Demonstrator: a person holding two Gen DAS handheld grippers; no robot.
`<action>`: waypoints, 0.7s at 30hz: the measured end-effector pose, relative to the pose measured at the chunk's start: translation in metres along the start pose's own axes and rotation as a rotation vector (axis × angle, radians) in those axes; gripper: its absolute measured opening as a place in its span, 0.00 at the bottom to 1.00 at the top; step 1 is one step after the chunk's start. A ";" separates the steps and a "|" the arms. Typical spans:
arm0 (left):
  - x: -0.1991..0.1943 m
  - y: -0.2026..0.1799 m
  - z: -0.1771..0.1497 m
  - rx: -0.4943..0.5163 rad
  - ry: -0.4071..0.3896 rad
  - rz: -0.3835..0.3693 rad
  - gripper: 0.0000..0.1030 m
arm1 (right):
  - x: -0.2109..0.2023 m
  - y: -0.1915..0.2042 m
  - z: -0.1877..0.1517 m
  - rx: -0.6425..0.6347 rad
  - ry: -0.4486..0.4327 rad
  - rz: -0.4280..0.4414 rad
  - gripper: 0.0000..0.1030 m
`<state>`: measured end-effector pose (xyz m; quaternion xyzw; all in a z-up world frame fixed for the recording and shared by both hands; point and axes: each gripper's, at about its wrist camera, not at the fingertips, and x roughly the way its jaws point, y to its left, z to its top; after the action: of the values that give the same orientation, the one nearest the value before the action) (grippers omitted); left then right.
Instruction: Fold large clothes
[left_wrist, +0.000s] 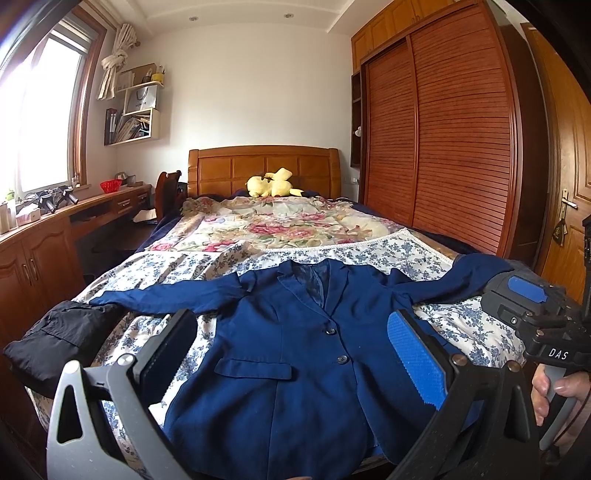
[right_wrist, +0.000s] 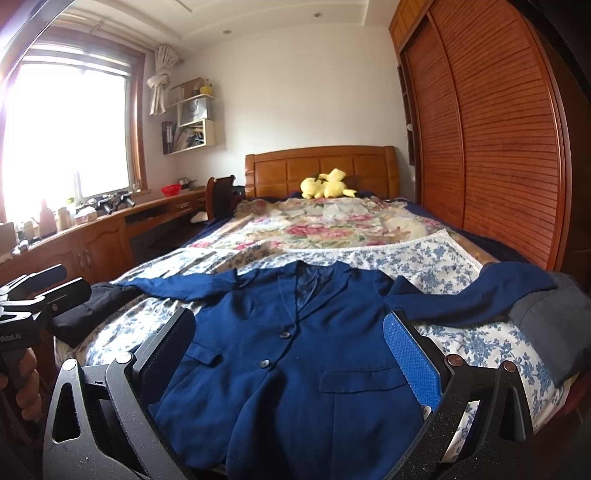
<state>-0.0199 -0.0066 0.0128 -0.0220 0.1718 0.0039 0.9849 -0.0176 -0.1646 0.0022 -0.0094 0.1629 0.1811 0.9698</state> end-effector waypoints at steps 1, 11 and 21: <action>0.000 0.000 0.000 0.000 -0.001 0.000 1.00 | 0.000 0.000 0.000 -0.001 0.000 -0.002 1.00; -0.002 -0.003 0.002 0.006 -0.006 0.004 1.00 | 0.000 0.000 0.000 -0.001 -0.001 0.001 1.00; 0.001 -0.002 0.000 0.005 0.003 0.012 1.00 | 0.000 -0.002 -0.001 0.000 -0.001 0.000 1.00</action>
<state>-0.0187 -0.0083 0.0130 -0.0184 0.1732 0.0094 0.9847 -0.0169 -0.1666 0.0008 -0.0095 0.1626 0.1809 0.9699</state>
